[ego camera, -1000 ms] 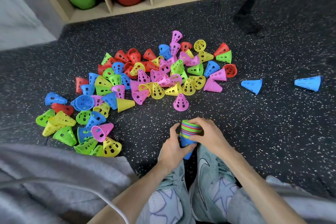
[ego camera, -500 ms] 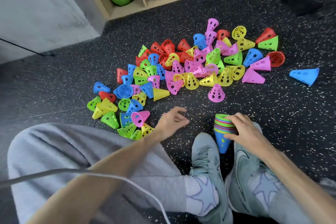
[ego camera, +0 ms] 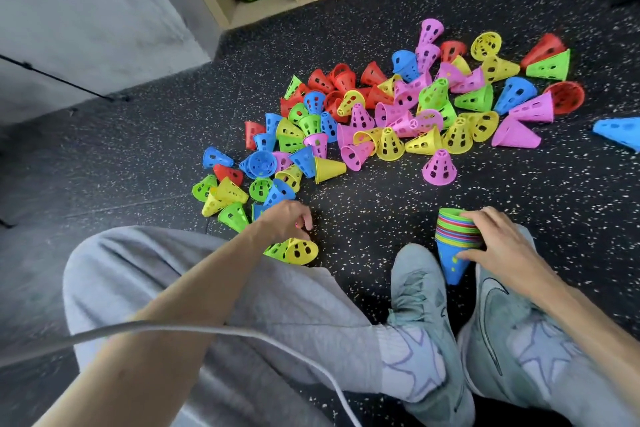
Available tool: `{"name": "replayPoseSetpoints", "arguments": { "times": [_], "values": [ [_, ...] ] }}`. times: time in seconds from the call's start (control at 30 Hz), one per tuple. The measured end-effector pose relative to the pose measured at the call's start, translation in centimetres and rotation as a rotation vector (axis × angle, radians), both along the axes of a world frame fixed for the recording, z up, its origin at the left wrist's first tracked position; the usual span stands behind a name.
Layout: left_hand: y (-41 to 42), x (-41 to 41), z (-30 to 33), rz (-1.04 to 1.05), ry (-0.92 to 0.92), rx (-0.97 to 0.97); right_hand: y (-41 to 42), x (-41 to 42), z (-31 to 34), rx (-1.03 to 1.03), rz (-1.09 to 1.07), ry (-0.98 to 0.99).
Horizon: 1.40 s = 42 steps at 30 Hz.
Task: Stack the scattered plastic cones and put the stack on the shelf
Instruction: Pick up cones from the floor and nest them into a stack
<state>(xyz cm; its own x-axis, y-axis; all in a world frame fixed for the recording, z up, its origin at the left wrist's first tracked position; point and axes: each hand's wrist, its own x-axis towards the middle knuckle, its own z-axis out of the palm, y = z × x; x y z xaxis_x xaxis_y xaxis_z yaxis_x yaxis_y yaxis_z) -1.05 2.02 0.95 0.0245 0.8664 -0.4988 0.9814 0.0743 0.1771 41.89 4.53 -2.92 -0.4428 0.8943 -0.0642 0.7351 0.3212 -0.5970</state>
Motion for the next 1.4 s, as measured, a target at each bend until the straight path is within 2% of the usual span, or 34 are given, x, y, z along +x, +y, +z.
{"name": "replayPoseSetpoints", "arguments": {
  "times": [0.3,0.5,0.57,0.67,0.73,0.87,0.93,1.03,1.13,1.23,1.4],
  "values": [
    [0.0,-0.5,-0.2,-0.059,0.085,-0.224,-0.1,-0.1,0.0,-0.003,-0.004,-0.009],
    [-0.5,-0.5,-0.4,0.075,0.08,-0.318,-0.1,0.0,0.0,-0.016,-0.013,0.003],
    [-0.5,0.4,0.0,0.106,0.041,-0.26,-0.1,0.0,0.0,-0.013,-0.014,0.014],
    [-0.4,2.7,0.9,0.23,-0.137,-0.037,-0.3,0.1,0.2,-0.01,-0.015,0.024],
    [-0.3,4.7,1.5,0.338,-0.327,0.06,-0.4,0.1,0.6,-0.02,-0.014,0.022],
    [-0.1,9.6,2.8,0.503,-0.614,0.096,-0.5,0.1,1.4,-0.013,-0.013,0.005],
    [-0.2,11.8,2.9,0.621,-0.748,0.09,0.0,0.4,2.2,-0.009,-0.09,0.022],
    [-0.5,14.6,2.0,0.841,-1.003,0.145,1.3,0.7,4.8,-0.036,-0.308,0.156],
    [-0.9,17.4,1.0,0.987,-1.212,0.174,2.5,0.7,7.5,-0.011,-0.444,0.391],
    [-1.2,19.6,0.5,1.051,-1.341,0.174,2.4,-0.2,9.0,-0.026,-0.439,0.505],
    [-1.8,20.7,-0.6,1.015,-1.404,0.137,1.1,-2.0,8.2,-0.1,-0.371,0.452]
  ]
}}
